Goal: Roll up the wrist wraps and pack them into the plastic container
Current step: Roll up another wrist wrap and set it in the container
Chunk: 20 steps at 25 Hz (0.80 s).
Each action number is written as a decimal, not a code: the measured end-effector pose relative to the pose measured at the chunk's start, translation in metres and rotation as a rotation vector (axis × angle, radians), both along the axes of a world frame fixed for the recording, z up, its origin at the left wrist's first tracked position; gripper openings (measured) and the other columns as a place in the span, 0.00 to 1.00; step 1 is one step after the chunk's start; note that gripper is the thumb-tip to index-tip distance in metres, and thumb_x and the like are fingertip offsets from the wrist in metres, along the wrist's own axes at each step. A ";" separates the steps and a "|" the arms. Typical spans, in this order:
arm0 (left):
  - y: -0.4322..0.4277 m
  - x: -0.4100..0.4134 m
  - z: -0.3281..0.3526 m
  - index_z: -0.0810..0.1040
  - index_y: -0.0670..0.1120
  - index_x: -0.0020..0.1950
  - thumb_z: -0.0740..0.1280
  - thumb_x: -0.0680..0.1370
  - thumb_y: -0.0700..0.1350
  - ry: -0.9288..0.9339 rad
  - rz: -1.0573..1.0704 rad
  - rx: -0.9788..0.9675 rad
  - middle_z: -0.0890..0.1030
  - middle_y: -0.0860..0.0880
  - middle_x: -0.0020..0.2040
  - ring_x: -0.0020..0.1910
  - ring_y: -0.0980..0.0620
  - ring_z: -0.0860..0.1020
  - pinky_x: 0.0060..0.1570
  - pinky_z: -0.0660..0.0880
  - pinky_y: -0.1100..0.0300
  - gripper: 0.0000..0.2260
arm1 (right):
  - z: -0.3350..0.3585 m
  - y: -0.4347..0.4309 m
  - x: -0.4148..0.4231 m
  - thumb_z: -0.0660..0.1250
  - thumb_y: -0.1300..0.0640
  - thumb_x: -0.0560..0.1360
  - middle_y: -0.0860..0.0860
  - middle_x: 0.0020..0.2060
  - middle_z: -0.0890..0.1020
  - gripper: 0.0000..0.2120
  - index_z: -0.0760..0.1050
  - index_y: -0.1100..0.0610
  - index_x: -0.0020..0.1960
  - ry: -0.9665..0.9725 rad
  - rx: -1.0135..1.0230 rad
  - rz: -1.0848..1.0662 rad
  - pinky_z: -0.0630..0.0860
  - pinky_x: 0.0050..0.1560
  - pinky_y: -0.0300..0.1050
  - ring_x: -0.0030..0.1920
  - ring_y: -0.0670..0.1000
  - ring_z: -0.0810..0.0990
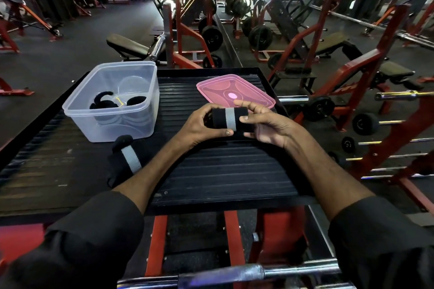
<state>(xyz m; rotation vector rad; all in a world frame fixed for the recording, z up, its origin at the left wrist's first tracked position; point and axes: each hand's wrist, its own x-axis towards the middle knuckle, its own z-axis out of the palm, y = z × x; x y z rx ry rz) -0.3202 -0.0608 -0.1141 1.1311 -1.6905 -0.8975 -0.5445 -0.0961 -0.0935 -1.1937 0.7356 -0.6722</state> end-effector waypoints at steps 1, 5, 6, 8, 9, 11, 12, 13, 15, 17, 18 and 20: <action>0.001 0.000 0.000 0.78 0.51 0.60 0.83 0.66 0.42 -0.042 0.013 -0.045 0.81 0.56 0.55 0.54 0.62 0.79 0.58 0.76 0.64 0.26 | -0.001 0.000 0.002 0.71 0.61 0.69 0.47 0.54 0.82 0.25 0.75 0.48 0.65 0.031 0.009 -0.006 0.71 0.54 0.47 0.55 0.48 0.79; 0.002 -0.002 0.000 0.76 0.53 0.63 0.83 0.66 0.43 -0.156 0.033 -0.169 0.78 0.63 0.57 0.56 0.71 0.76 0.59 0.71 0.72 0.29 | -0.005 -0.001 0.007 0.74 0.61 0.65 0.49 0.46 0.83 0.21 0.77 0.51 0.57 0.112 -0.003 -0.042 0.71 0.48 0.45 0.48 0.48 0.80; 0.000 -0.002 0.000 0.75 0.52 0.64 0.82 0.67 0.42 -0.136 0.024 -0.139 0.78 0.62 0.58 0.57 0.70 0.76 0.60 0.71 0.72 0.29 | -0.004 -0.001 0.007 0.74 0.62 0.64 0.48 0.44 0.84 0.21 0.77 0.51 0.55 0.104 -0.012 -0.071 0.72 0.47 0.45 0.45 0.47 0.81; -0.002 -0.001 0.001 0.75 0.50 0.67 0.80 0.70 0.38 -0.021 -0.018 0.027 0.78 0.58 0.60 0.59 0.65 0.77 0.62 0.73 0.67 0.28 | -0.003 0.000 0.008 0.75 0.65 0.61 0.47 0.44 0.84 0.24 0.78 0.51 0.54 0.065 -0.018 -0.150 0.75 0.46 0.45 0.45 0.47 0.83; -0.002 -0.001 0.002 0.74 0.49 0.68 0.78 0.71 0.37 0.045 -0.050 0.123 0.79 0.56 0.60 0.60 0.60 0.77 0.61 0.74 0.66 0.27 | -0.002 0.000 0.009 0.74 0.67 0.59 0.47 0.45 0.84 0.26 0.79 0.50 0.55 0.043 -0.016 -0.185 0.76 0.46 0.46 0.46 0.48 0.83; -0.003 0.001 0.002 0.74 0.47 0.69 0.76 0.73 0.36 0.121 -0.084 0.223 0.81 0.52 0.60 0.60 0.56 0.79 0.60 0.75 0.64 0.26 | -0.002 -0.001 0.009 0.73 0.70 0.58 0.48 0.47 0.83 0.30 0.79 0.49 0.57 0.009 -0.018 -0.206 0.77 0.47 0.46 0.49 0.49 0.82; -0.003 0.003 0.002 0.74 0.46 0.68 0.76 0.73 0.35 0.152 -0.085 0.231 0.81 0.51 0.59 0.59 0.56 0.79 0.61 0.76 0.62 0.25 | -0.003 -0.001 0.010 0.73 0.70 0.58 0.48 0.47 0.83 0.31 0.79 0.49 0.57 0.001 -0.019 -0.196 0.77 0.47 0.46 0.49 0.49 0.82; -0.003 0.004 0.003 0.75 0.46 0.68 0.77 0.73 0.35 0.200 -0.077 0.235 0.82 0.51 0.59 0.59 0.55 0.80 0.62 0.77 0.59 0.25 | -0.003 -0.001 0.010 0.73 0.71 0.58 0.48 0.48 0.83 0.32 0.78 0.49 0.59 -0.001 -0.022 -0.180 0.77 0.46 0.46 0.49 0.49 0.82; -0.003 0.005 0.003 0.78 0.46 0.65 0.77 0.71 0.35 0.338 -0.060 0.275 0.82 0.49 0.59 0.59 0.52 0.80 0.65 0.77 0.52 0.24 | -0.002 0.000 0.010 0.73 0.73 0.58 0.50 0.51 0.82 0.37 0.76 0.49 0.64 0.003 -0.021 -0.144 0.80 0.45 0.44 0.50 0.50 0.83; -0.002 0.004 0.005 0.78 0.46 0.64 0.76 0.72 0.35 0.426 -0.067 0.318 0.83 0.48 0.58 0.59 0.51 0.81 0.66 0.76 0.48 0.21 | -0.002 0.001 0.011 0.73 0.75 0.58 0.53 0.58 0.80 0.43 0.73 0.51 0.70 0.023 -0.022 -0.105 0.83 0.47 0.45 0.54 0.52 0.83; -0.002 0.004 0.005 0.78 0.46 0.63 0.75 0.73 0.34 0.431 -0.074 0.323 0.83 0.48 0.58 0.59 0.50 0.82 0.66 0.76 0.48 0.20 | -0.001 0.002 0.010 0.73 0.75 0.58 0.54 0.60 0.79 0.44 0.72 0.51 0.71 0.042 -0.033 -0.082 0.83 0.50 0.46 0.56 0.53 0.83; 0.000 0.004 0.006 0.78 0.47 0.64 0.75 0.74 0.34 0.419 -0.090 0.324 0.83 0.47 0.58 0.60 0.49 0.81 0.66 0.76 0.47 0.20 | 0.003 0.004 0.006 0.74 0.72 0.61 0.52 0.61 0.79 0.42 0.72 0.51 0.72 0.087 -0.056 -0.036 0.79 0.54 0.47 0.57 0.50 0.82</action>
